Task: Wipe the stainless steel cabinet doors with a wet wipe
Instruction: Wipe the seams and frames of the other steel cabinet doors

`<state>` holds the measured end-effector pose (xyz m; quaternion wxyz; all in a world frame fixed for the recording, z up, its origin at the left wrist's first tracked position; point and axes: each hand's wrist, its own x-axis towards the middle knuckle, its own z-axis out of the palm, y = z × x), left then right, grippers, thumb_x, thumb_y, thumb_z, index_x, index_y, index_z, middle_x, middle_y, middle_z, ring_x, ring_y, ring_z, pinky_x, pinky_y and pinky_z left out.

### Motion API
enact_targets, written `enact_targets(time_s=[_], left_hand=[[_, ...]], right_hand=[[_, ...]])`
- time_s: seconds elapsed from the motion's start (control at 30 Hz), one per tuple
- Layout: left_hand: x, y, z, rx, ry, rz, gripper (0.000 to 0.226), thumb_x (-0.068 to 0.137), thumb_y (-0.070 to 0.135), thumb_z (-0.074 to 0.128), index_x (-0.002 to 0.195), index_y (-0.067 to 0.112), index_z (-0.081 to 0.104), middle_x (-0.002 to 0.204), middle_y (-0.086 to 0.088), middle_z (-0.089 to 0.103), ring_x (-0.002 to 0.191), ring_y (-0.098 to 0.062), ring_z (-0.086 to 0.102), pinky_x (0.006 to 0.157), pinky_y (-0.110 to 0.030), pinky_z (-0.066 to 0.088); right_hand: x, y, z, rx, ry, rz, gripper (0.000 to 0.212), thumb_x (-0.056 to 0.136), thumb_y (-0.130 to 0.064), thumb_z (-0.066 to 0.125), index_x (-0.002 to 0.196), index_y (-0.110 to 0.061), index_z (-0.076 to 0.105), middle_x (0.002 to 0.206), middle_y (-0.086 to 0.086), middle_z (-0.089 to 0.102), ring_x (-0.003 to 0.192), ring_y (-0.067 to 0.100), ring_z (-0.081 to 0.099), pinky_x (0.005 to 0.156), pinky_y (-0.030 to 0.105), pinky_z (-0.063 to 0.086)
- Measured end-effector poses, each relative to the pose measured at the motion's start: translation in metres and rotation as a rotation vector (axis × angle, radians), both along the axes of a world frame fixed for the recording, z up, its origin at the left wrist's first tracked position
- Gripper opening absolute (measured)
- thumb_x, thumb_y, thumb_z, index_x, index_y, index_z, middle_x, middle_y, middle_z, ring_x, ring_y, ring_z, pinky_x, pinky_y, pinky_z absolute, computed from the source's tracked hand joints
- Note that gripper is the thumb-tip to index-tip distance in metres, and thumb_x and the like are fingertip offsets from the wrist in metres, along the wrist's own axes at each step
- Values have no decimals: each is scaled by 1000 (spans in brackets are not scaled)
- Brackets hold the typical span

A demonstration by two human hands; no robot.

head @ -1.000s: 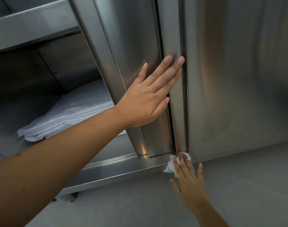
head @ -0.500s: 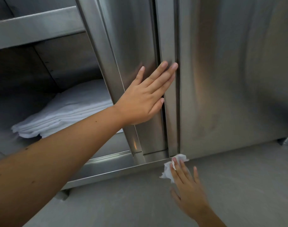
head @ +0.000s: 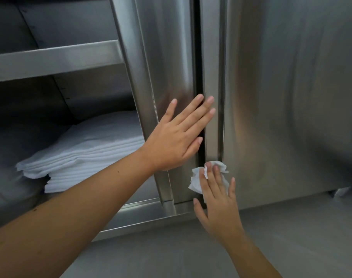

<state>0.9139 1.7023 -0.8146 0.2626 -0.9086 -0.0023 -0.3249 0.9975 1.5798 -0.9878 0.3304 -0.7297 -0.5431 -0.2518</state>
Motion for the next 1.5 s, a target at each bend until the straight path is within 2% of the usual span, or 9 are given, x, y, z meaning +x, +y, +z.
enact_targets(time_s=[0.27,0.4,0.5,0.6,0.9,1.1,1.23,1.37,1.5], left_hand=[[-30,1,0,-158,-139,91,54,90,25,37,139,4,43,149,-13,37,140,-25,28,111,-47,16],[-49,5,1,-212,-197,144,52,88,25,39,135,6,50,143,-11,45,136,-23,35,110,-42,22],[-63,11,9,-240,-239,161,51,87,23,40,132,5,53,141,-11,48,134,-23,36,107,-43,25],[-76,20,19,-248,-264,185,49,88,24,39,131,5,54,139,-12,50,134,-22,35,107,-43,24],[-106,39,60,-251,-301,186,48,88,24,40,128,3,56,138,-13,51,134,-24,36,107,-44,24],[-118,41,105,-323,-250,184,48,88,24,41,132,6,49,139,-11,50,135,-23,35,107,-45,25],[-124,36,151,-403,-191,203,48,89,25,39,134,10,42,140,-10,49,136,-22,34,109,-44,24],[-130,24,203,-472,-131,235,48,90,26,38,133,8,47,139,-10,50,135,-23,36,108,-45,24],[-134,7,260,-522,-73,267,49,90,26,38,131,6,54,139,-10,50,135,-22,35,109,-44,23]], right_hand=[[-18,14,55,86,-69,-14,75,83,-28,44,150,-12,16,157,7,16,145,26,15,114,49,4],[-25,20,75,102,-140,-34,80,80,-26,43,152,-17,8,158,3,12,144,25,16,114,49,4],[-25,24,97,117,-164,-88,76,79,-27,43,150,-15,18,157,6,18,143,26,20,112,53,10],[-31,33,125,148,-163,-125,69,81,-26,42,146,-10,26,153,8,27,142,26,21,111,53,11],[-59,58,194,148,-211,-82,62,85,-32,41,143,-10,31,150,9,32,140,25,24,113,46,7],[-75,60,251,92,-179,-56,60,84,-33,44,139,-11,36,147,7,36,139,24,27,114,44,7],[-81,54,300,12,-149,-76,59,85,-34,43,139,-11,36,146,8,37,138,23,27,112,48,13],[-86,43,360,-53,-106,-101,58,84,-32,43,137,-9,45,146,7,41,137,26,30,104,58,20],[-92,30,420,-131,-86,-80,57,84,-32,44,137,-11,43,144,7,43,135,29,37,103,58,21]])
